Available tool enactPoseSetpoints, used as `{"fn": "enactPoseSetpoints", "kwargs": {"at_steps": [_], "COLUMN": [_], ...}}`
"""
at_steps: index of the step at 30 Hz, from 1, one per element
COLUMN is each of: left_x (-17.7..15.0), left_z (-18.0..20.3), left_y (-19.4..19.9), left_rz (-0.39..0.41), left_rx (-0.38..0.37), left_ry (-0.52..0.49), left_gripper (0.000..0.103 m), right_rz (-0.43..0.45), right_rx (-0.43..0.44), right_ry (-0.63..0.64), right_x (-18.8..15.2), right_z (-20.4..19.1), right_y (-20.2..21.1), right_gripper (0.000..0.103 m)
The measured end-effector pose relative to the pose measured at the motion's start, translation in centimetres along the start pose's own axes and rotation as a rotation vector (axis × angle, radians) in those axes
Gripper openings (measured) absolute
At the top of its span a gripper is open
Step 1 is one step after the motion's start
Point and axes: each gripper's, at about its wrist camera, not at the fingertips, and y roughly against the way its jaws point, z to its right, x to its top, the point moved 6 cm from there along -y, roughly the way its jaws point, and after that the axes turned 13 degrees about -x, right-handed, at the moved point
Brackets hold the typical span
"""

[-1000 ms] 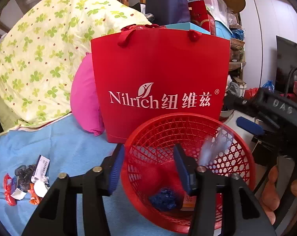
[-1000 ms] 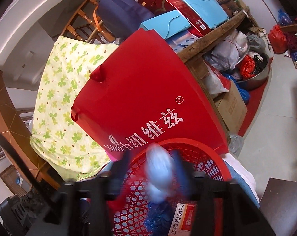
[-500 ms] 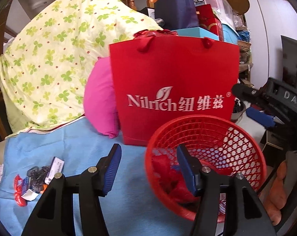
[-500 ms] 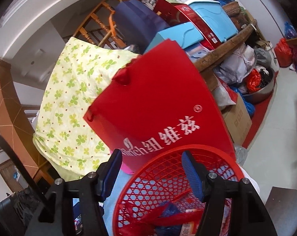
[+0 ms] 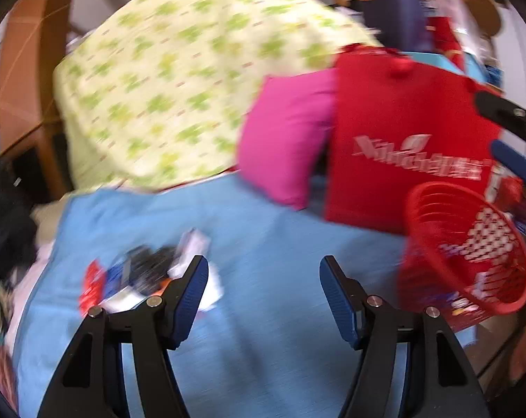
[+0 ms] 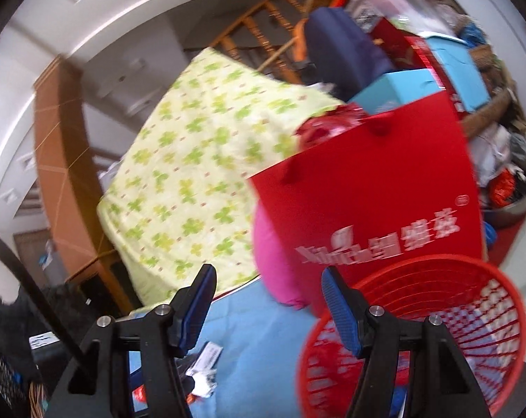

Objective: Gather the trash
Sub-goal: 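Move both tools back over the red plastic bag and tissue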

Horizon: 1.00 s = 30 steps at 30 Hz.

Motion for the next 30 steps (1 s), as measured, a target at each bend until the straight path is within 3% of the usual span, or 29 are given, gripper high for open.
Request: {"fn": "enactPoseSetpoints", "kwargs": {"at_steps": [5,11,20,23,27,30], "left_x": [-1.8,-3.9,-7.8,-8.6,-9.0,-9.0], "left_z": [-8.0,-16.7,-26.8,-28.5,-29.2,-29.1], "left_y": [1.7,3.8,3.7,2.7,0.2,-1.5], "left_rz": [0.000,-0.009,-0.096,-0.119,-0.138,-0.155], "left_rx": [0.150,0.292,0.398,0.382,0.309,0.268], "left_ry": [0.101,0.215,0.383,0.420,0.432,0.430], "left_gripper": [0.067,0.067,0.067,0.067,0.067,0.067], "right_rz": [-0.075,-0.229,-0.489,-0.548,-0.657,-0.686], "right_rx": [0.059,0.113,0.132,0.119,0.127,0.107], "right_ry": [0.073,0.115,0.116,0.128,0.060,0.054], "right_x": [-3.2,-7.8,-14.0,-15.8,-18.2,-19.7], "right_z": [-4.9,-9.0,-12.3,-12.6,-12.5,-12.8], "right_y": [-1.2,-3.6,-9.6,-11.8,-15.2,-17.6], "right_gripper": [0.067,0.067,0.067,0.067,0.067,0.067]}}
